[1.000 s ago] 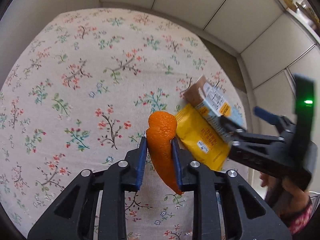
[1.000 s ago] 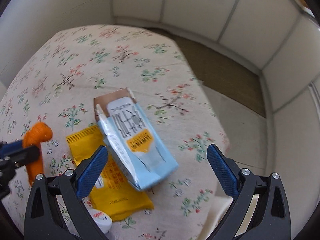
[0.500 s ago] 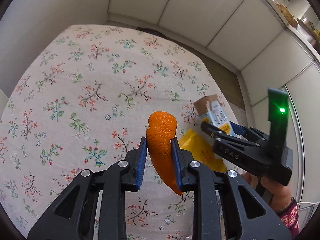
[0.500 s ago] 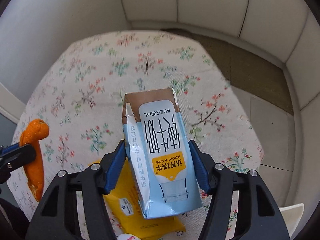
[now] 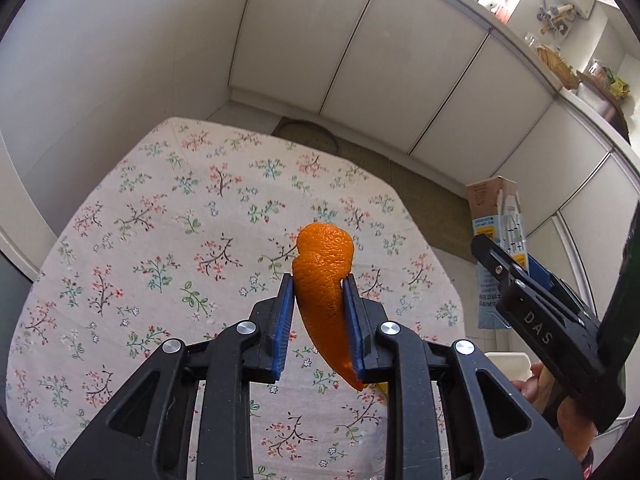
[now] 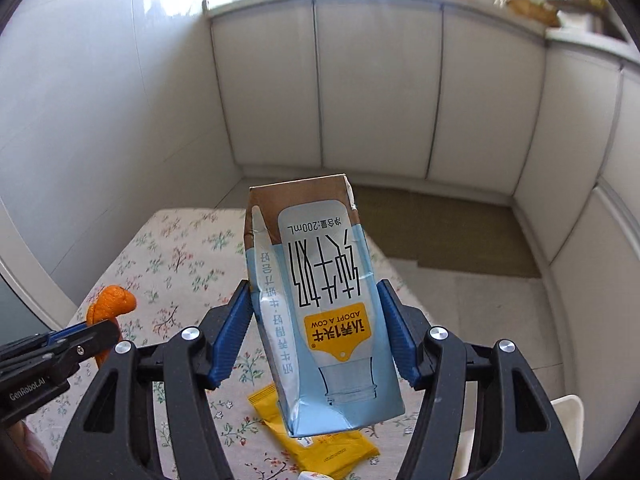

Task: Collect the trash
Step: 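Grasp the milk carton with the right gripper while the left gripper lifts the orange peel, then carry the milk carton over the bin and open the right gripper while the left holds the peel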

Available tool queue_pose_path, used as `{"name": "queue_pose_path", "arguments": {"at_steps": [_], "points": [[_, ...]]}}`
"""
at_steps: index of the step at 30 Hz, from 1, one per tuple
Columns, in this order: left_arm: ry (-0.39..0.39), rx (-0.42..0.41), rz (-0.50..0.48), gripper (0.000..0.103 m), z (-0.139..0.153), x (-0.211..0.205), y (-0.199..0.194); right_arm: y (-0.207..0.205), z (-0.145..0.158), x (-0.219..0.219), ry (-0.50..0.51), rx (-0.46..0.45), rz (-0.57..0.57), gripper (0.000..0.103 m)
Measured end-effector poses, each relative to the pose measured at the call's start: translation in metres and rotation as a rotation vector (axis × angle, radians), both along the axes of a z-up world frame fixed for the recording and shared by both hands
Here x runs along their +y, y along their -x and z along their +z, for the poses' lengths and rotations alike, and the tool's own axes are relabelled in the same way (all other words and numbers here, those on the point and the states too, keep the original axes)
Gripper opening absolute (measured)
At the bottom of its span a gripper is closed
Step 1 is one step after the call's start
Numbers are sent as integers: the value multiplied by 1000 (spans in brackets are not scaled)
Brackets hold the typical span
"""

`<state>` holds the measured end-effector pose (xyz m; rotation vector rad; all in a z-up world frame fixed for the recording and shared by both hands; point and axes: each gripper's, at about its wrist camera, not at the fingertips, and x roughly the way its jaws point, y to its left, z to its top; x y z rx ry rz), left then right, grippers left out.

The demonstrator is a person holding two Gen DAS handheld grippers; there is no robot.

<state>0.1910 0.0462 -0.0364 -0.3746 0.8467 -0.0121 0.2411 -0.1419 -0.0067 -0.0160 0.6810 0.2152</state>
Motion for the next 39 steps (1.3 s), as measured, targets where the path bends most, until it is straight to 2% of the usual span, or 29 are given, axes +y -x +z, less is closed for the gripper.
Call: {"name": "queue_pose_path", "arguments": {"at_steps": [13, 24, 32, 39], "points": [[3, -139, -1, 23, 41, -8, 33, 68, 39, -24, 25, -201, -139, 62], [-92, -298, -68, 23, 66, -51, 58, 93, 57, -67, 12, -264, -269, 62], [-111, -312, -132, 23, 58, -82, 59, 104, 65, -108, 20, -299, -347, 62], [-116, -316, -207, 23, 53, -117, 61, 120, 65, -146, 40, -276, -417, 62]]}}
